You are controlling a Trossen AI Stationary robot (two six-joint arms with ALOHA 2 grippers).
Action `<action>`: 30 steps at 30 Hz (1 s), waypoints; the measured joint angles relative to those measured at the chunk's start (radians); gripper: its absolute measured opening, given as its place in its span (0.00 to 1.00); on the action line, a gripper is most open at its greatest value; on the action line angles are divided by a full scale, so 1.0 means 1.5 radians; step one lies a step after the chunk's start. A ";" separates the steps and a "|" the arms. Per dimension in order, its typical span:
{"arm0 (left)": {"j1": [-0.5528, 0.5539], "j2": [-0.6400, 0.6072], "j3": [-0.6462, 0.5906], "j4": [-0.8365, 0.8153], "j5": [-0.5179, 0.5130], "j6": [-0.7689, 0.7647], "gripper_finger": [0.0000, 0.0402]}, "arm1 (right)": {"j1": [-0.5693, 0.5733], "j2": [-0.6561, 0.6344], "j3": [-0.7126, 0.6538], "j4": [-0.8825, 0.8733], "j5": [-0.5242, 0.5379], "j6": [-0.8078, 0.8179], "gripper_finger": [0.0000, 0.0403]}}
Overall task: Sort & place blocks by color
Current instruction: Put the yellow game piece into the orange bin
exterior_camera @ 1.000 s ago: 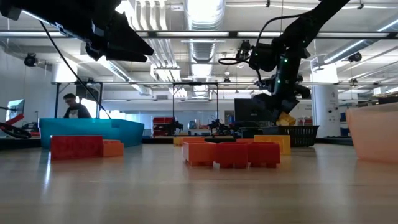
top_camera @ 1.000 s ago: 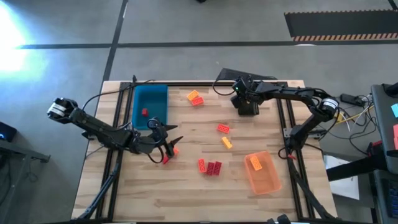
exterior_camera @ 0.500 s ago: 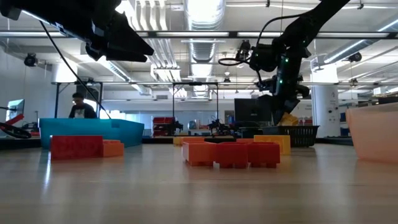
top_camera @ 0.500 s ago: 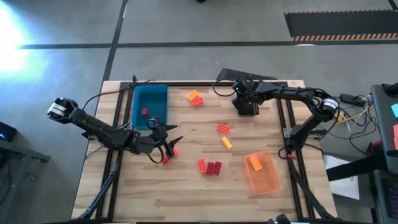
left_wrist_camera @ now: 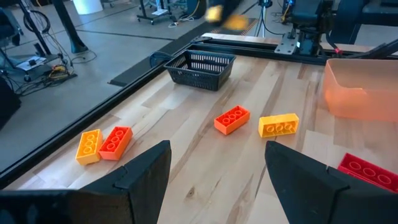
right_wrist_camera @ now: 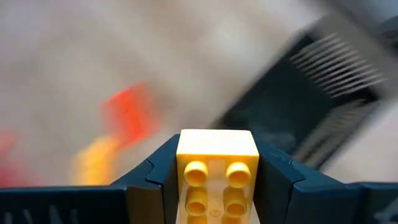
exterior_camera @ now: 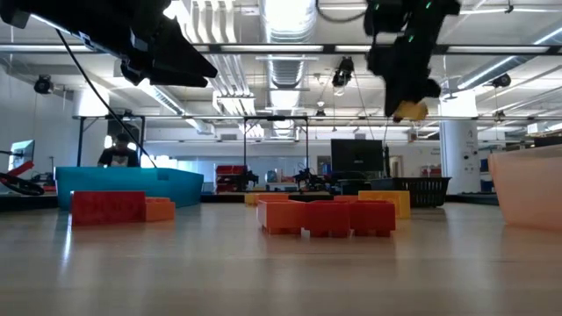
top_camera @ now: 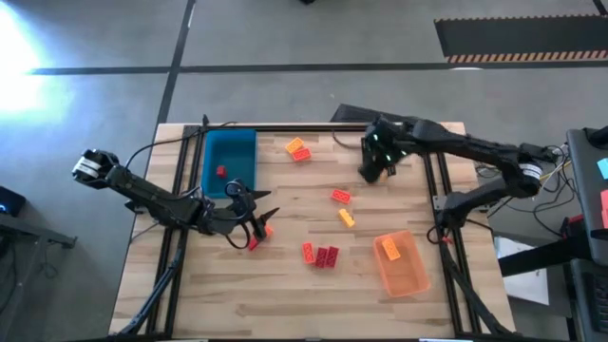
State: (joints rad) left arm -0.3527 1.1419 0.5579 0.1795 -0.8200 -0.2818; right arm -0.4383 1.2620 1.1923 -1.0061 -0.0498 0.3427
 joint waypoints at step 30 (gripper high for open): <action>0.000 0.000 0.000 -0.002 0.000 0.023 0.61 | 0.462 -0.055 -0.126 -0.153 -0.091 0.507 0.35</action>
State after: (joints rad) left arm -0.3527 1.1419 0.5579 0.1768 -0.8200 -0.2470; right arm 0.2543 1.1801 1.0031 -1.2358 -0.1863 1.1030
